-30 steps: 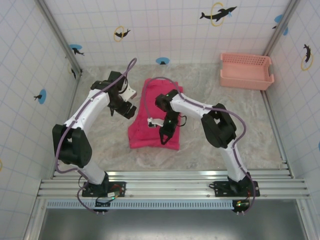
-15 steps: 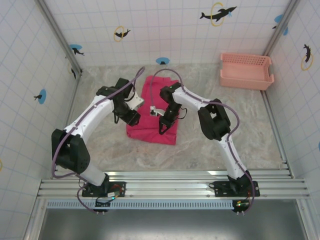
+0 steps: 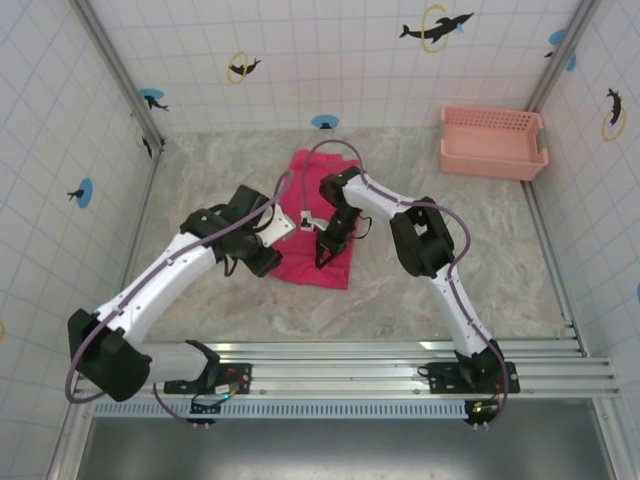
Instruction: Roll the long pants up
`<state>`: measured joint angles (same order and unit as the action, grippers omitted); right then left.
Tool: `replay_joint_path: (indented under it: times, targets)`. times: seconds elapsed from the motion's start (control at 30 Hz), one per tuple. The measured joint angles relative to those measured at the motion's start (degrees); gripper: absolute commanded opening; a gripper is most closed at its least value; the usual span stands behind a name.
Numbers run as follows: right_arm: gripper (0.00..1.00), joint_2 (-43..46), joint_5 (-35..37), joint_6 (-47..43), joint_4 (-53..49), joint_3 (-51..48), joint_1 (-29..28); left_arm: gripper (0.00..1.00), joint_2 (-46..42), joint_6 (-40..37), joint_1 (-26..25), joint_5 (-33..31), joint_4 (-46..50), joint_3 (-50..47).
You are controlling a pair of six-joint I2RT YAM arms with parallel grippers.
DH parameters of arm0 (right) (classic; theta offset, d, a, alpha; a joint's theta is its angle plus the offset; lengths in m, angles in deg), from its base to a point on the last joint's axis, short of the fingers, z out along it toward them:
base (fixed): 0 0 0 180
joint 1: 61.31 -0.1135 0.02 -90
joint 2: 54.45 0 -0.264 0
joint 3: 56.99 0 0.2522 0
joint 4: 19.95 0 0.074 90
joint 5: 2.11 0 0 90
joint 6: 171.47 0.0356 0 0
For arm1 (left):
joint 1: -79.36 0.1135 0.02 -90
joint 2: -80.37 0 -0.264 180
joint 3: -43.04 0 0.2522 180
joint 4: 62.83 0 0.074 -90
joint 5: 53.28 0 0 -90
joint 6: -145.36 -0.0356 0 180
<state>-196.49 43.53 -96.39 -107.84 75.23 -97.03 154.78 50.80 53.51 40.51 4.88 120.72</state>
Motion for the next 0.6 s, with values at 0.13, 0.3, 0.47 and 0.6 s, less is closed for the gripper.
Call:
replay_joint_path:
  times: [0.13,0.3,0.47,0.6]
  targets:
    - [0.14,-0.2,-1.1,0.5,0.4,0.0,0.1,0.65,6.4,0.0,-0.5,-3.5,-3.5,-2.1]
    - [0.14,-0.2,-2.1,1.0,0.9,0.0,0.0,0.66,14.9,0.0,-0.5,-8.1,-7.4,-0.9]
    - [0.15,-0.2,-2.7,1.4,1.4,0.0,-0.1,0.67,24.3,0.3,-0.5,-12.4,-8.0,5.2]
    - [0.18,-0.2,-2.6,3.0,2.7,-1.2,0.6,0.69,29.3,0.9,0.3,-14.1,-5.2,10.5]
